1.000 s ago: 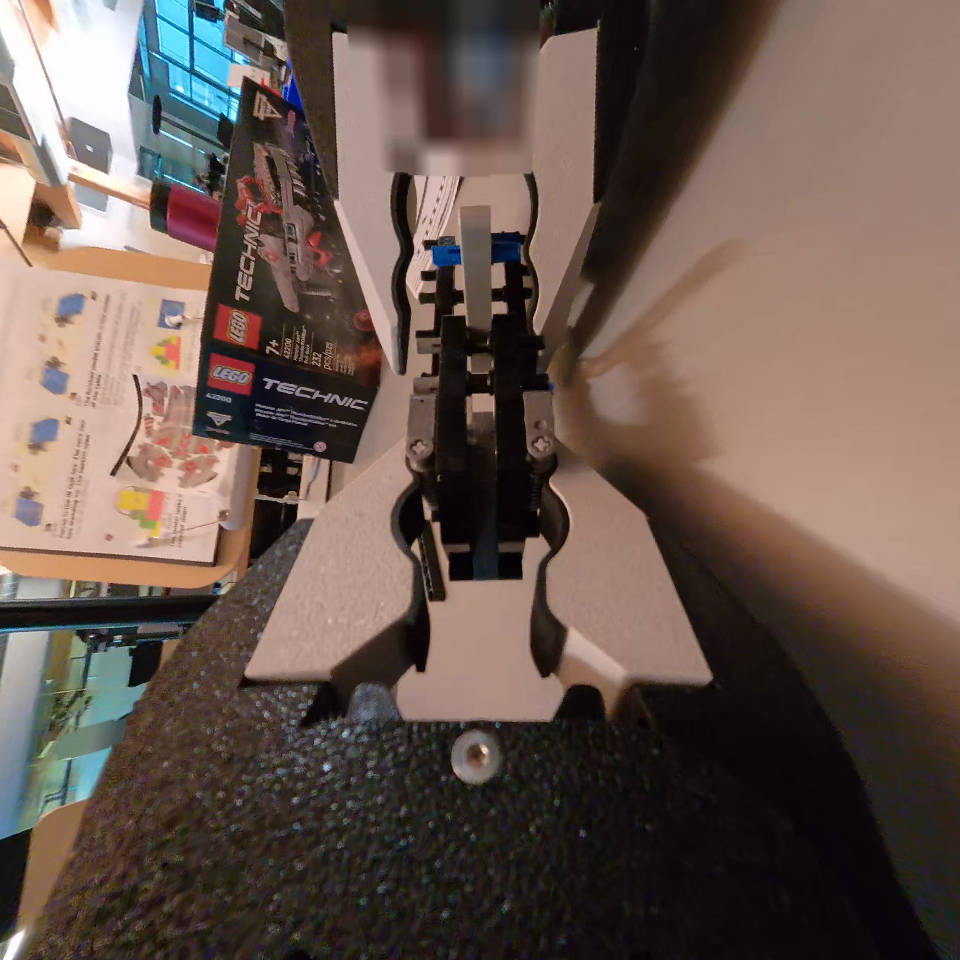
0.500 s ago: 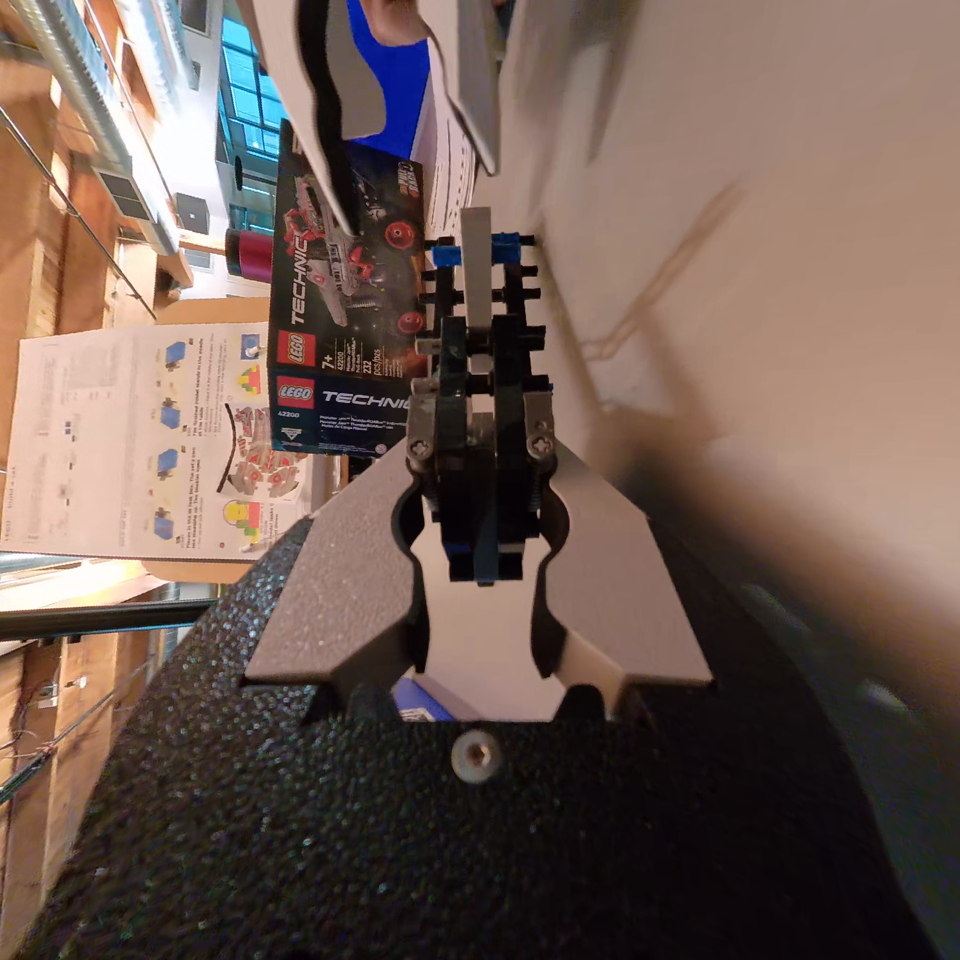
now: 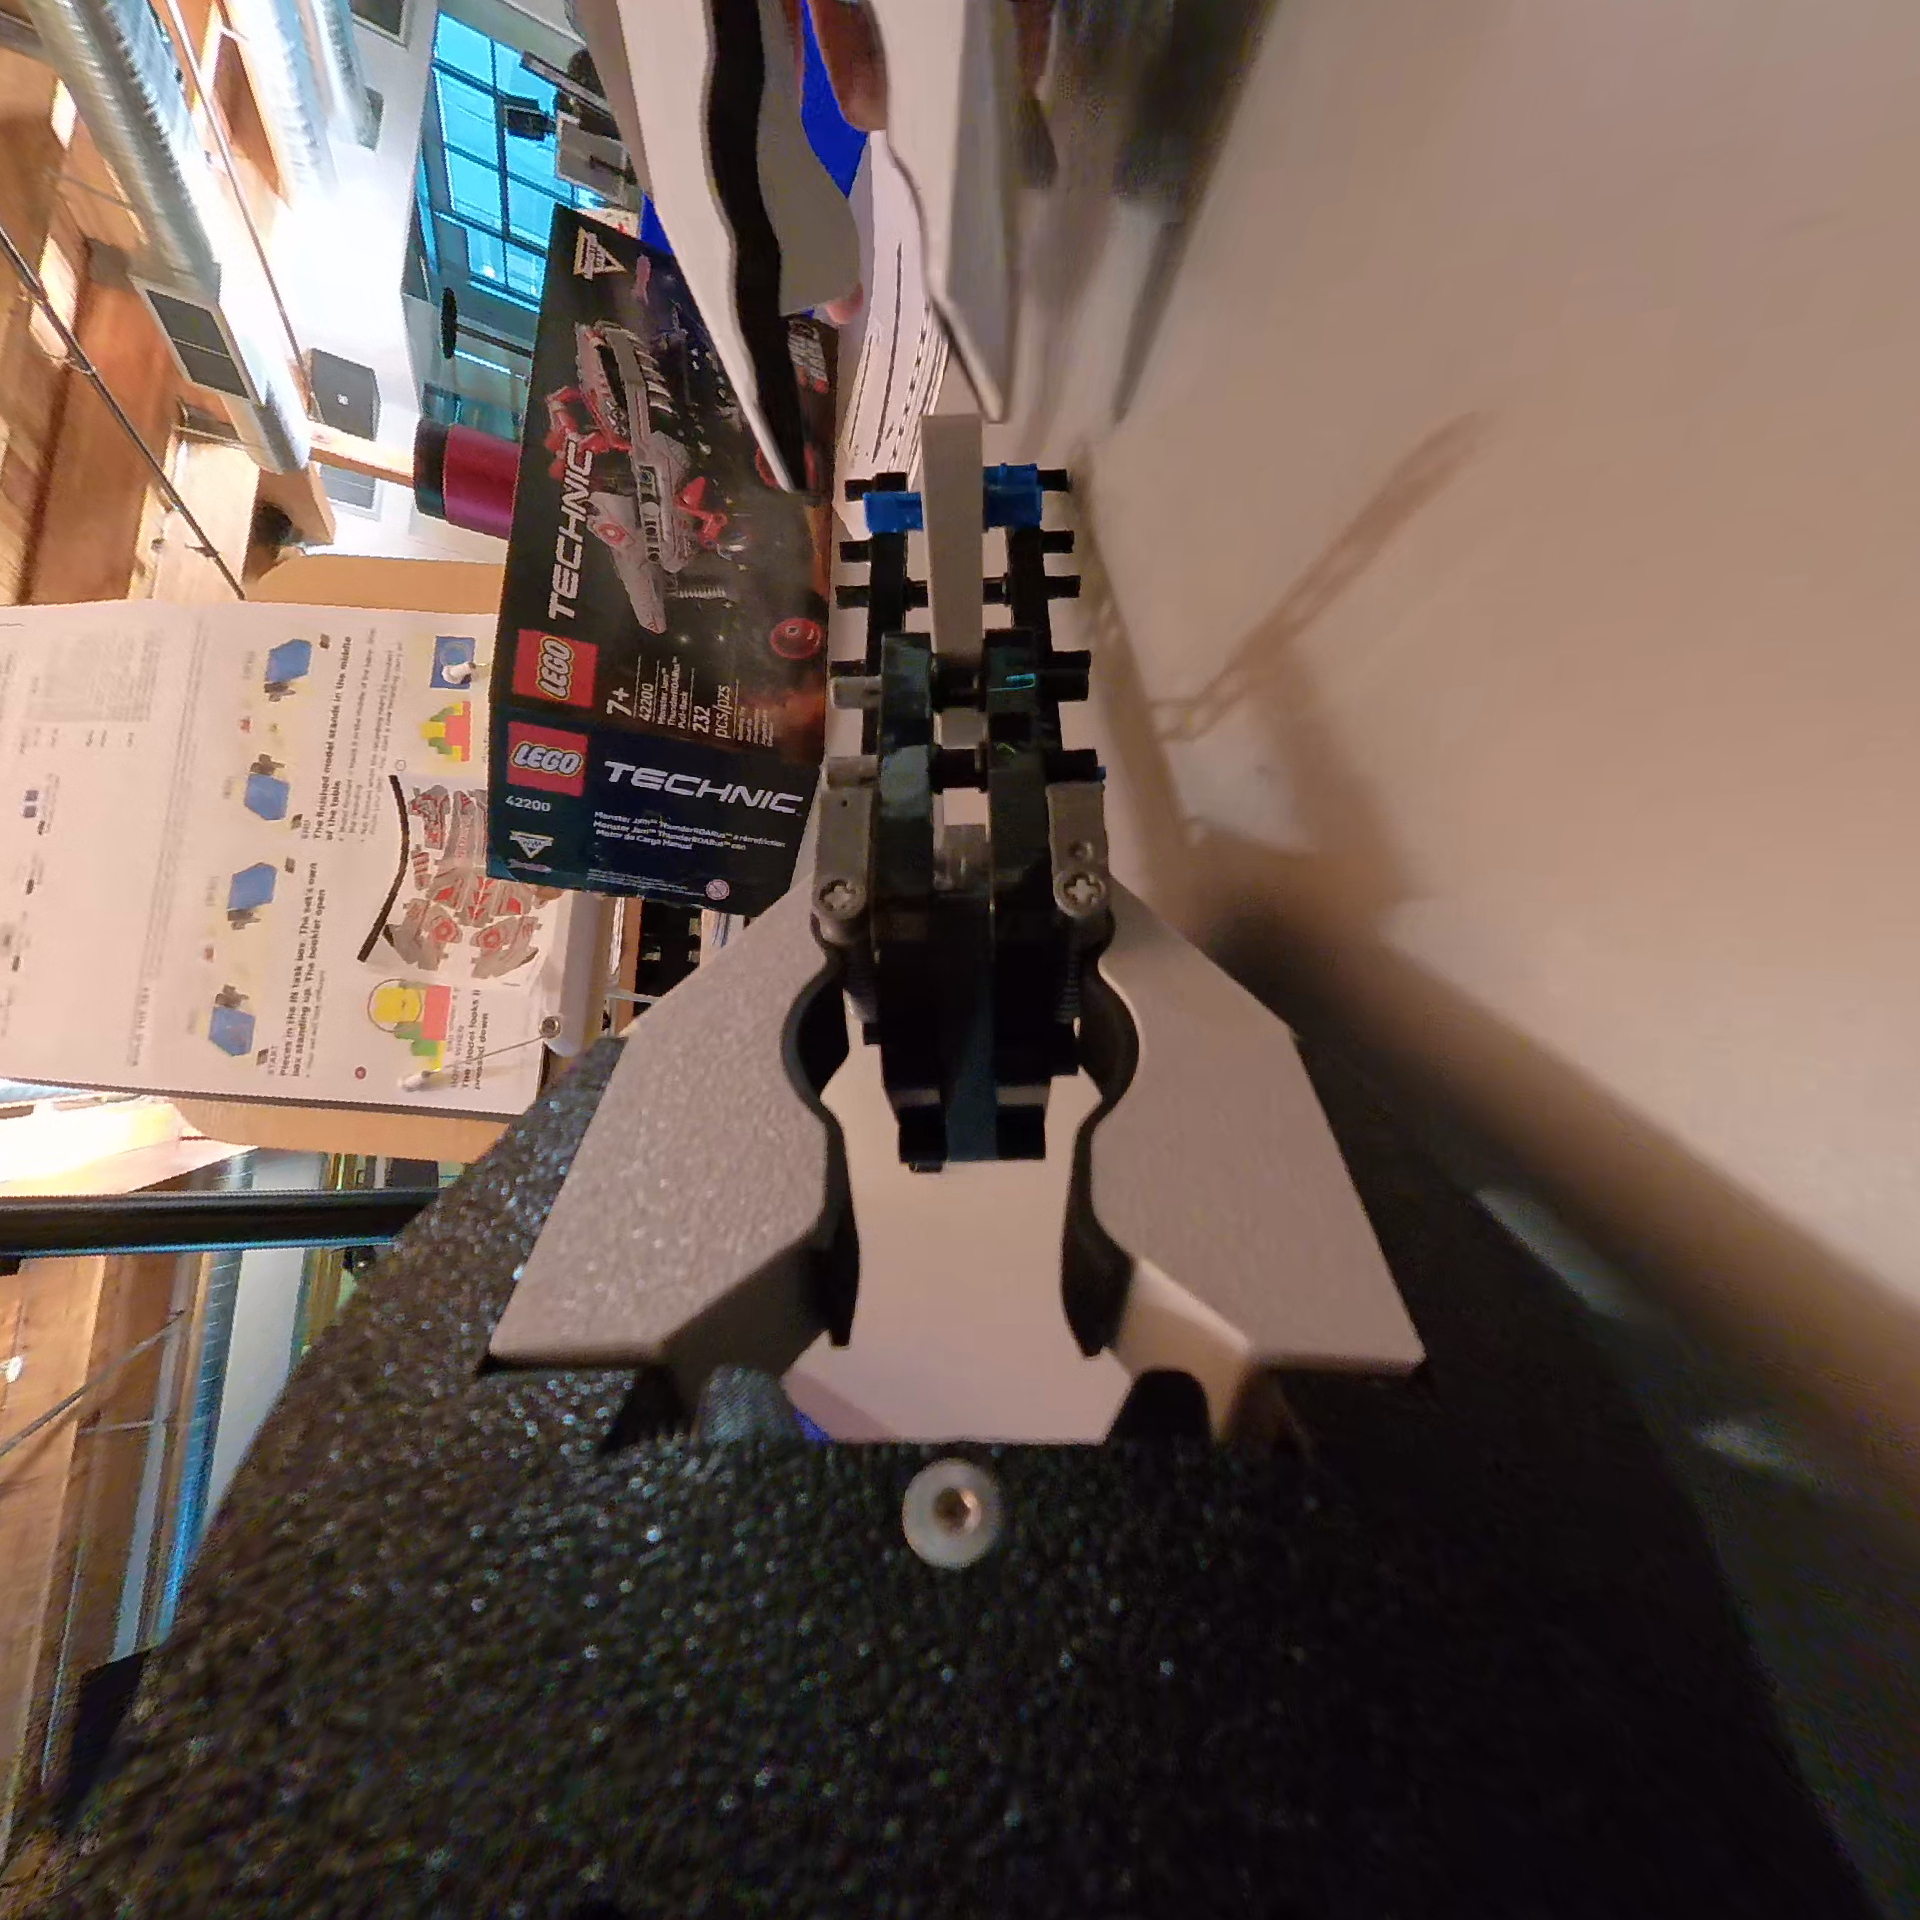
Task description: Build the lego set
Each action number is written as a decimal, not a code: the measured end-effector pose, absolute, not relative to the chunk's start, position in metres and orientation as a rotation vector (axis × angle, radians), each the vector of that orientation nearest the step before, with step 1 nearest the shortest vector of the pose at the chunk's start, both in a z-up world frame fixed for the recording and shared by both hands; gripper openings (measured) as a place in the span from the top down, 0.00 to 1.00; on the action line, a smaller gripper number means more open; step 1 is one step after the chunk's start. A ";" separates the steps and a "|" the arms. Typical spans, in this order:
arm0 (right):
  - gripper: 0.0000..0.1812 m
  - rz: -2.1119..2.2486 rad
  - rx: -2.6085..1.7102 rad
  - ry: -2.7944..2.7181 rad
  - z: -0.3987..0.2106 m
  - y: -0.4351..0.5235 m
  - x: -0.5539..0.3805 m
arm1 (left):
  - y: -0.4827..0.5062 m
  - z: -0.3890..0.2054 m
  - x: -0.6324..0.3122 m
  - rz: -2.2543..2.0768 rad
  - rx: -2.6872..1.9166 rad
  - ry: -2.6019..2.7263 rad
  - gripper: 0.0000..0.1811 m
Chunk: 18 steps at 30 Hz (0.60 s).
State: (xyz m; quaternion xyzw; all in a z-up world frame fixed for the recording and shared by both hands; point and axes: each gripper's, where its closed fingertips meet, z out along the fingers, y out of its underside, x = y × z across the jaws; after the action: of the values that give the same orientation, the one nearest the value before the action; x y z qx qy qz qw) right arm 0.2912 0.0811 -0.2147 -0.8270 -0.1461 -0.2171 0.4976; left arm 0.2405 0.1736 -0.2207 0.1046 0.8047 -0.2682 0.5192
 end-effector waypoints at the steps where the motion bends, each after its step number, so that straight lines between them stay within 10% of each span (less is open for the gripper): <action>1: 0.71 -0.501 -1.978 -0.312 -0.210 0.081 0.293 | 0.174 -0.221 0.240 -0.644 0.252 1.929 0.78; 18: 0.68 -0.542 -2.076 -0.259 -0.224 0.085 0.301 | 0.175 -0.223 0.242 -0.644 0.237 1.927 0.78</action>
State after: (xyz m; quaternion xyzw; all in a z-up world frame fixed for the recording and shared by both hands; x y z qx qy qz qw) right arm 0.3007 0.0850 -0.2236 -0.8475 -0.1057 -0.2211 0.4707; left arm 0.2417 0.1746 -0.2233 0.0989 0.8040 -0.2688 0.5211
